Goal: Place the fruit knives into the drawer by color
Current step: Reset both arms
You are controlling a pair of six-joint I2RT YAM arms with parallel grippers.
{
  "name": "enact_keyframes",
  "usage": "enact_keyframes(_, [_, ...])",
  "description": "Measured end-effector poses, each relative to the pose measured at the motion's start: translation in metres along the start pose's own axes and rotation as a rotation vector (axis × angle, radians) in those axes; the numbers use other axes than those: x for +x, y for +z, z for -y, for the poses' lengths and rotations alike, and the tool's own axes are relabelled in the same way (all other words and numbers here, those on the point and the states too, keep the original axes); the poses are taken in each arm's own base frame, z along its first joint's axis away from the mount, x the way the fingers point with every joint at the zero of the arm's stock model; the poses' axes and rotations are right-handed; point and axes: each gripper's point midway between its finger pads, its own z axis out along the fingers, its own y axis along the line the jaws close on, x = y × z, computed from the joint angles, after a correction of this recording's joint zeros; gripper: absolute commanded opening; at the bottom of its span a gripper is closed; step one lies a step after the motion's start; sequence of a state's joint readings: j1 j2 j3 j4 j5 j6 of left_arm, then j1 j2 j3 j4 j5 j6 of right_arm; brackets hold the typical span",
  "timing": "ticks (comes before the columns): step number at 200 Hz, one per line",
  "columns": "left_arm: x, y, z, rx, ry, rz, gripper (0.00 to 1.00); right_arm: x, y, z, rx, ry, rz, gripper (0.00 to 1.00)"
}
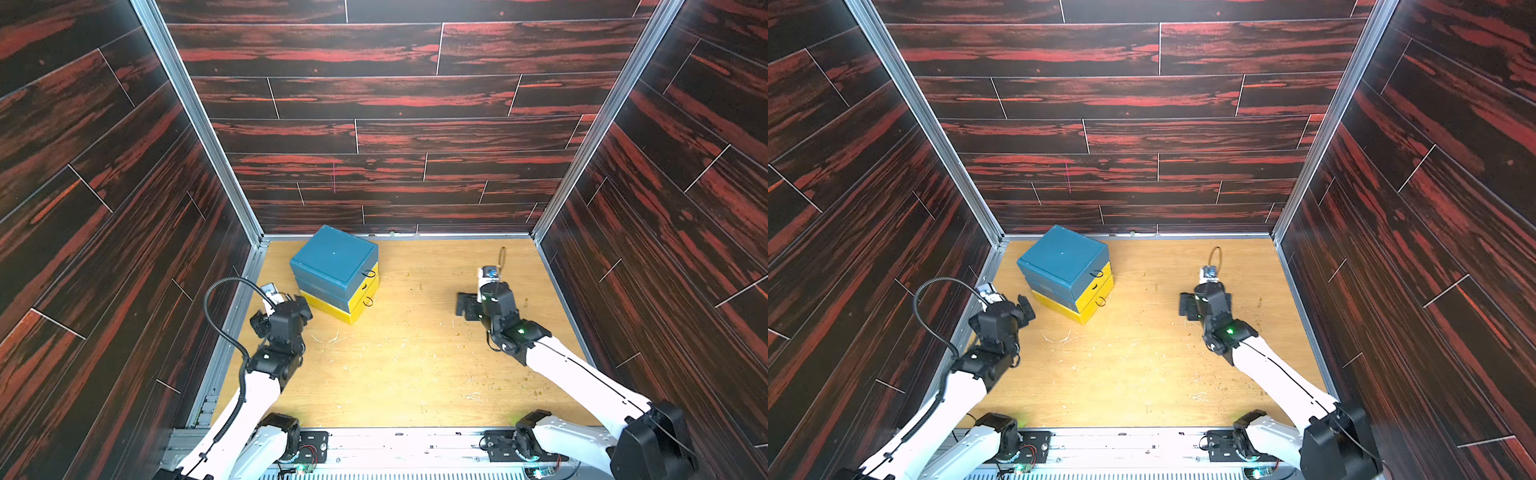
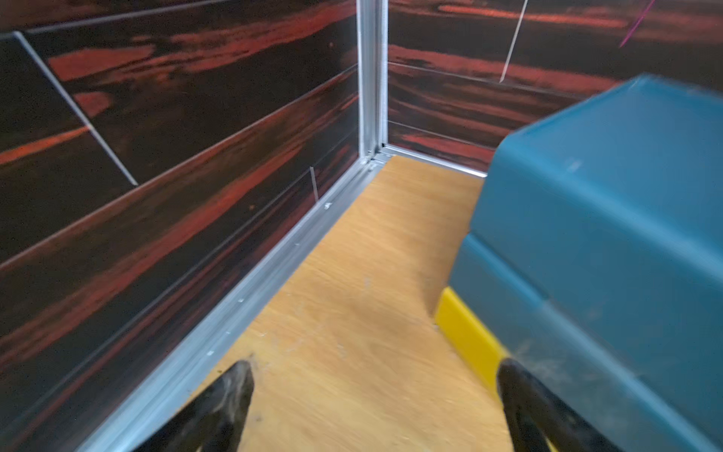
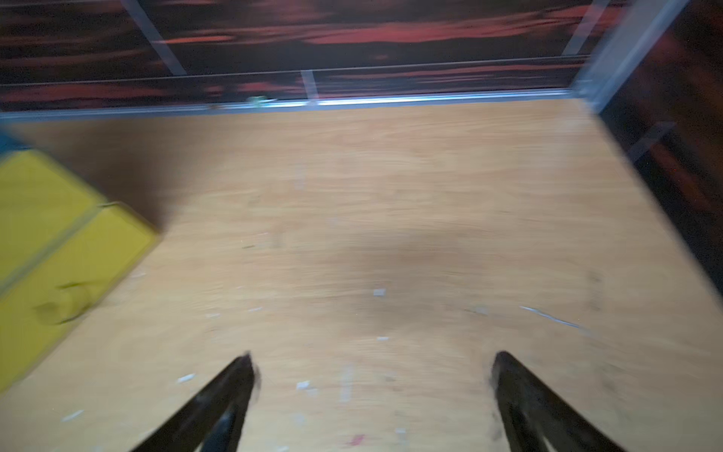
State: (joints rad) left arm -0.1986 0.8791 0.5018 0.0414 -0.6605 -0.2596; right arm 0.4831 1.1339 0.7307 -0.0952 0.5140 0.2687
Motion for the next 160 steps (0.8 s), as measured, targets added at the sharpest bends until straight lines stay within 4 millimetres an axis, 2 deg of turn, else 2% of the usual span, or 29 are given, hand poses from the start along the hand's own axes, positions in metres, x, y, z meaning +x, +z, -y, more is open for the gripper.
enact_keyframes(20, [0.006,0.009,-0.005,-0.035,0.026,0.019,1.0,0.004,-0.002,0.025,0.078,-0.005,0.034,0.99])
enact_keyframes(43, [0.018,0.025,-0.013,-0.077,0.025,0.017,1.0,0.006,-0.005,0.043,0.134,-0.024,0.098,0.98])
enact_keyframes(81, [0.066,0.041,-0.02,-0.105,0.043,-0.009,1.0,0.013,-0.009,0.058,0.146,-0.085,0.227,0.98])
enact_keyframes(96, [0.076,0.045,-0.02,-0.108,0.049,-0.012,1.0,0.02,-0.004,0.063,0.146,-0.096,0.241,0.98])
enact_keyframes(120, [0.075,0.055,-0.013,-0.097,0.055,0.002,1.0,0.03,0.009,0.071,0.131,-0.087,0.244,0.98])
enact_keyframes(160, [0.058,0.07,0.005,-0.051,0.056,0.047,1.0,0.048,0.027,0.079,0.115,-0.094,0.259,0.98])
